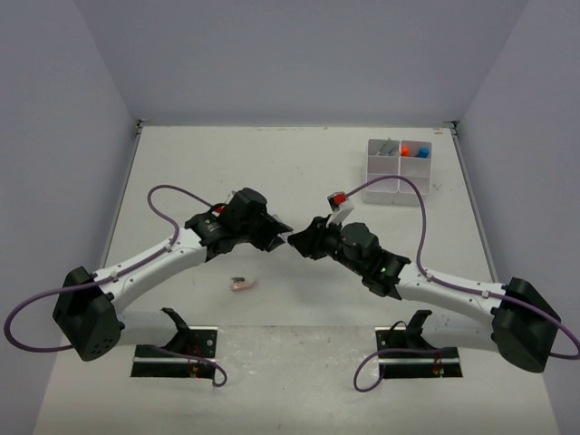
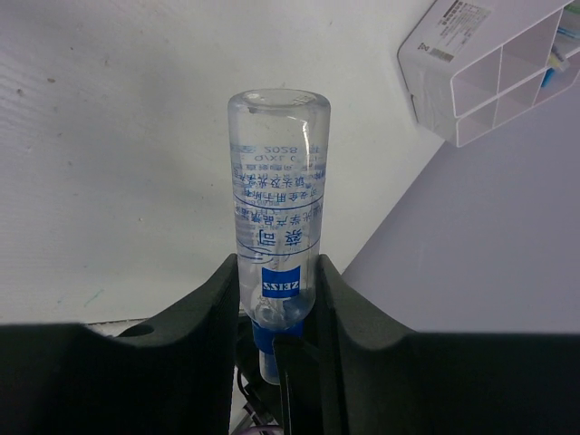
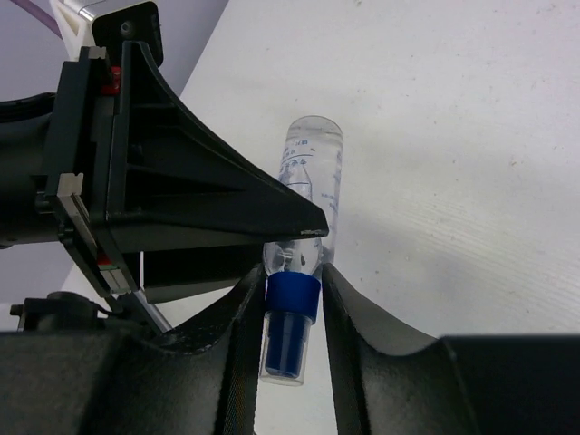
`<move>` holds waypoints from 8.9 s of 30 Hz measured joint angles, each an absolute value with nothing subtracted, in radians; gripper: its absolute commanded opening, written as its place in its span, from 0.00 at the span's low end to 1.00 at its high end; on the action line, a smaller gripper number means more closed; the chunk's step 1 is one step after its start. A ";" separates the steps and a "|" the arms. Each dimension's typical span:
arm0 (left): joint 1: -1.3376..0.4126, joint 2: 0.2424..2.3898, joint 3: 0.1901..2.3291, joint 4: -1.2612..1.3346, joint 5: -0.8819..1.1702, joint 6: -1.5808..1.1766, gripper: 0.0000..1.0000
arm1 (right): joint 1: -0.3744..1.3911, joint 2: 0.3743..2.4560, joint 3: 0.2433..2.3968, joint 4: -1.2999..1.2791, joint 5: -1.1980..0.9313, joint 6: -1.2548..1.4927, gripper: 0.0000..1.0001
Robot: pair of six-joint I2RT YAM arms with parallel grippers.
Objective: Sort the stationery into containers
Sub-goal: Pick up the stationery from the center of the board, then place the stationery in the storage box, then pick up the stapler from the center of the board, then place the stapler in the storage box.
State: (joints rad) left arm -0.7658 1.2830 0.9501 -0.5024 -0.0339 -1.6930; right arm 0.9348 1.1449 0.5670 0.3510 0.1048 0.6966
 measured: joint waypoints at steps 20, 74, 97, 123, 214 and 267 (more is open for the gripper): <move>-0.768 1.237 0.937 -0.487 -0.053 -1.711 0.00 | 0.967 1.187 0.602 0.333 0.162 0.710 0.00; -0.726 0.862 0.802 -0.725 -0.438 -0.975 1.00 | 0.134 1.567 1.436 -0.648 0.159 0.398 0.00; -0.727 0.900 0.764 -0.757 -0.450 -0.974 1.00 | 0.130 1.802 1.608 -0.727 0.166 0.353 0.57; -0.782 1.142 0.622 -0.823 -0.334 -1.248 0.97 | 0.679 1.373 1.119 -0.579 0.154 0.410 0.69; -0.887 1.058 0.885 -0.394 -0.156 -1.360 1.00 | 1.080 1.060 0.428 0.643 0.353 0.641 0.00; -0.853 0.564 0.895 -0.923 -0.690 -0.826 1.00 | 0.055 1.694 1.249 -0.432 0.671 1.128 0.61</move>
